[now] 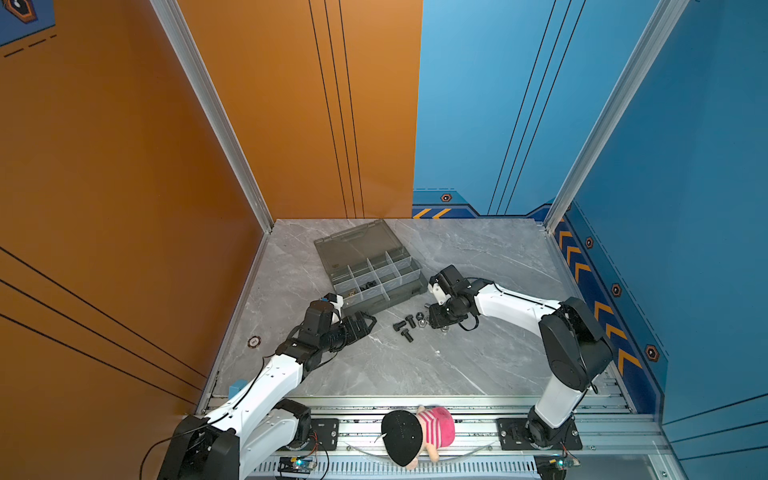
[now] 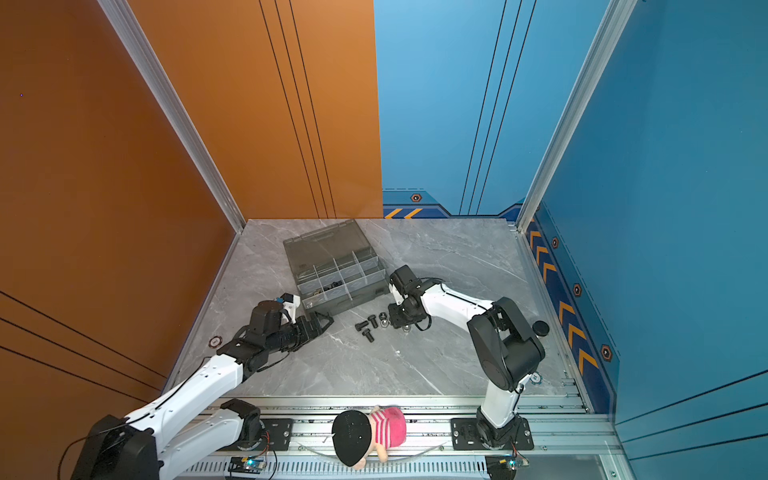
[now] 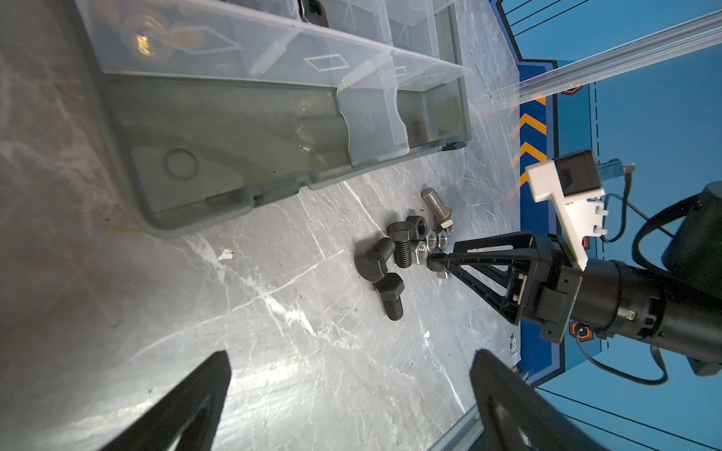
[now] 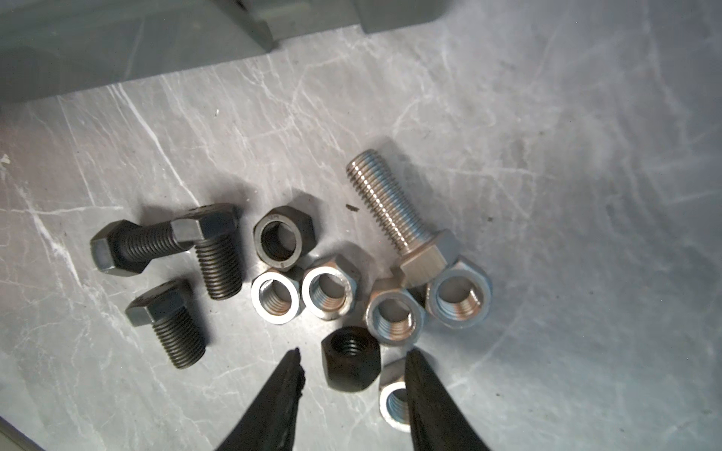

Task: Sort the screws and nuts into containers
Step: 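Move the right gripper back to the pile and lower onto another black hex nut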

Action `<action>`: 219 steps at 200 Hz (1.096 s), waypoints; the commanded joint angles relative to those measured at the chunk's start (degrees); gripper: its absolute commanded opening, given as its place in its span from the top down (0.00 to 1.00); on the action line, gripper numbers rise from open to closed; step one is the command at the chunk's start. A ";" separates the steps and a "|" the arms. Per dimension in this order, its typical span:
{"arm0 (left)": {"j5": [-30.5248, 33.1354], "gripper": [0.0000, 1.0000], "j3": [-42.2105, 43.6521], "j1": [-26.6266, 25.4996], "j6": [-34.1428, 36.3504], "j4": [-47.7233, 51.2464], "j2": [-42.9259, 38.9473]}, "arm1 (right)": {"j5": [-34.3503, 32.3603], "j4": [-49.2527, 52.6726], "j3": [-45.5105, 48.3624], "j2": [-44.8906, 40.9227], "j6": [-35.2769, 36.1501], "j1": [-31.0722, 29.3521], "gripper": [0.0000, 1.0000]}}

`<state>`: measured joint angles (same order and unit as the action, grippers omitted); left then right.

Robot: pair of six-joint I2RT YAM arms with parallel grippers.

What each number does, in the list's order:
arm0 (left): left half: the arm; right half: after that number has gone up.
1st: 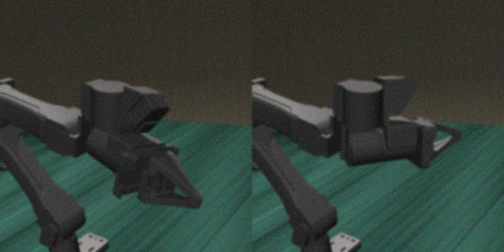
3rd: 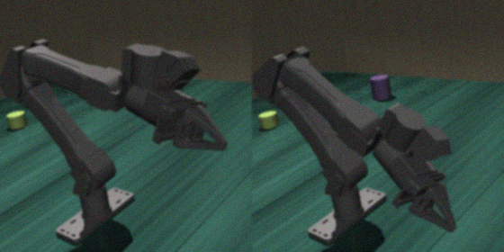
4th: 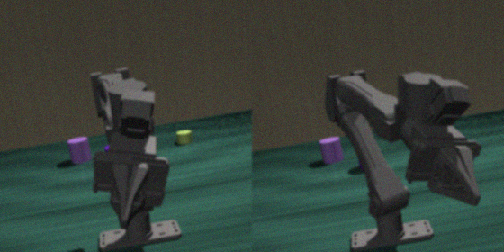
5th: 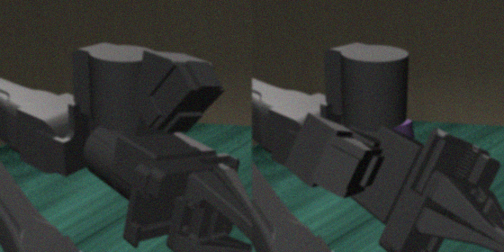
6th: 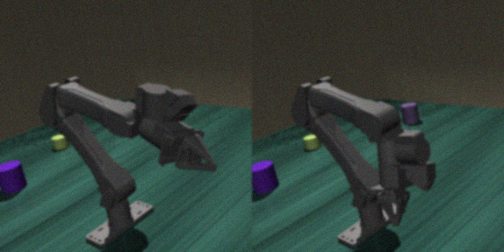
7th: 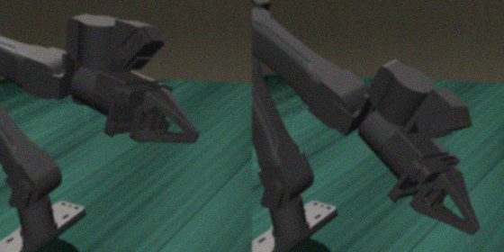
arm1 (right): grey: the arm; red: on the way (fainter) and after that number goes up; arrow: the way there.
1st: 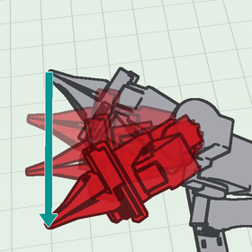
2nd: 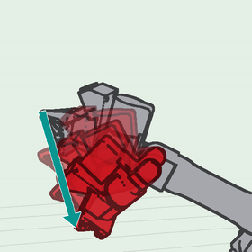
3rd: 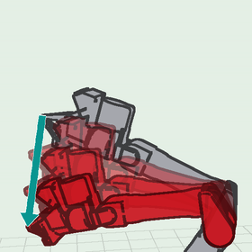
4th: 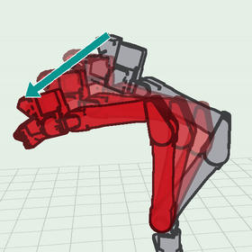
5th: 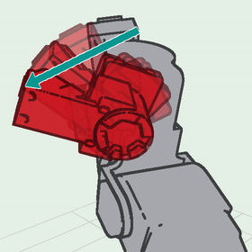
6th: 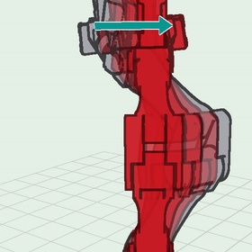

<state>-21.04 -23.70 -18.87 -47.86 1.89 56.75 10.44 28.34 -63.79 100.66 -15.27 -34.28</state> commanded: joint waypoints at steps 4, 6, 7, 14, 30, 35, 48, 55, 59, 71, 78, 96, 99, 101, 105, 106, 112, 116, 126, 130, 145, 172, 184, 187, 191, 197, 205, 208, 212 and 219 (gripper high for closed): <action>0.56 0.02 -0.99 -0.54 0.68 -0.52 0.09 | -0.42 1.45 -0.36 1.54 0.92 -0.78 0.54; 0.56 0.02 -0.93 -0.59 0.71 -0.54 0.15 | -0.43 1.50 -0.42 1.54 0.93 -0.86 0.54; 0.56 0.02 -0.92 -0.62 0.68 -0.51 0.13 | -0.43 1.50 -0.42 1.54 0.93 -0.86 0.54; 0.50 0.02 -0.92 -0.59 0.74 -0.52 0.09 | -0.42 1.52 -0.44 1.65 1.05 -1.03 0.54; 0.38 0.02 -0.95 -0.63 0.75 -0.55 0.22 | -0.51 1.68 -0.46 1.94 1.21 -1.29 0.54; 0.41 0.02 -0.91 -0.64 0.78 -0.57 0.20 | -0.58 1.72 -0.68 2.04 1.26 -1.38 0.54; 0.38 0.02 -0.94 -0.64 0.75 -0.59 0.29 | -0.86 1.78 -0.59 2.34 1.36 -1.53 0.54; 0.40 0.02 -0.82 -0.64 0.63 -0.61 0.29 | -1.00 1.81 -0.54 2.52 1.36 -1.60 0.54; 0.42 0.02 -0.84 -0.64 0.74 -0.64 0.33 | -0.99 1.74 -0.55 2.52 1.42 -1.66 0.54; 0.44 0.02 -0.87 -0.63 0.60 -0.64 0.29 | -1.13 1.72 -0.64 2.85 1.46 -1.66 0.54; 0.42 0.02 -0.87 -0.64 0.67 -0.66 0.28 | -1.28 1.72 -0.69 2.89 1.55 -1.73 0.54; 0.50 0.02 -0.82 -0.64 0.75 -0.65 0.21 | -1.43 1.72 -0.74 3.28 1.48 -1.74 0.54; 0.42 0.02 -0.82 -0.64 0.75 -0.66 0.23 | -1.51 1.72 -0.77 3.24 1.49 -1.73 0.54; 0.44 0.02 -0.82 -0.64 0.75 -0.66 0.21 | -1.52 1.72 -0.80 3.29 1.47 -1.75 0.54; 0.47 0.02 -0.84 -0.64 0.70 -0.61 0.21 | -1.53 1.72 -0.77 3.38 1.50 -1.76 0.54; 0.43 0.02 -0.83 -0.64 0.72 -0.64 0.20 | -1.54 1.72 -0.79 3.43 1.48 -1.76 0.54; 0.42 0.02 -0.84 -0.64 0.76 -0.59 0.25 | -1.64 1.72 -0.80 3.50 1.52 -1.82 0.54; 0.42 0.02 -0.81 -0.64 0.75 -0.65 0.20 | -1.72 1.77 -0.83 3.58 1.60 -1.78 0.55; 0.43 0.02 -0.74 -0.64 0.75 -0.65 0.20 | -1.99 1.94 -0.75 3.77 1.72 -1.79 0.55; 0.55 0.02 -0.73 -0.64 0.75 -0.63 0.27 | -2.08 2.03 -0.73 3.83 1.73 -1.81 0.55; 0.53 0.02 -0.69 -0.64 0.77 -0.72 0.21 | -2.37 2.31 -0.63 3.99 1.89 -1.76 0.55; 0.55 0.02 -0.66 -0.64 0.75 -0.80 0.20 | -2.98 2.75 -0.54 4.14 2.29 -2.01 0.55; 0.41 0.02 -0.67 -0.64 0.69 -0.76 0.27 | -3.40 3.08 -0.53 4.29 2.59 -2.08 0.55; 0.44 0.02 -0.70 -0.64 0.66 -0.83 0.22 | -3.48 3.16 -0.58 4.35 2.65 -2.02 0.55; 0.46 0.02 -0.69 -0.64 0.66 -0.79 0.29 | -3.58 3.28 -0.61 4.37 2.62 -2.15 0.56; 0.39 0.02 -0.66 -0.64 0.61 -0.81 0.29 | -3.83 3.45 -0.67 4.41 2.84 -2.14 0.56; 0.38 0.02 -0.69 -0.64 0.66 -0.78 0.29 | -3.96 3.80 -0.63 4.53 2.94 -2.26 0.56; 0.38 0.02 -0.65 -0.64 0.66 -0.76 0.29 | -4.04 3.83 -0.62 4.53 3.00 -2.21 0.56; 0.41 0.02 -0.63 -0.64 0.61 -0.84 0.26 | -4.18 3.96 -0.63 4.50 3.13 -2.31 0.56; 0.39 0.02 -0.69 -0.64 0.65 -0.91 0.29 | -4.23 4.01 -0.48 4.53 3.28 -2.41 0.56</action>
<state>-21.04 -23.70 -19.20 -47.86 1.52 56.77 8.60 28.58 -64.34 102.67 -13.32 -36.36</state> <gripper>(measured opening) 0.976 0.441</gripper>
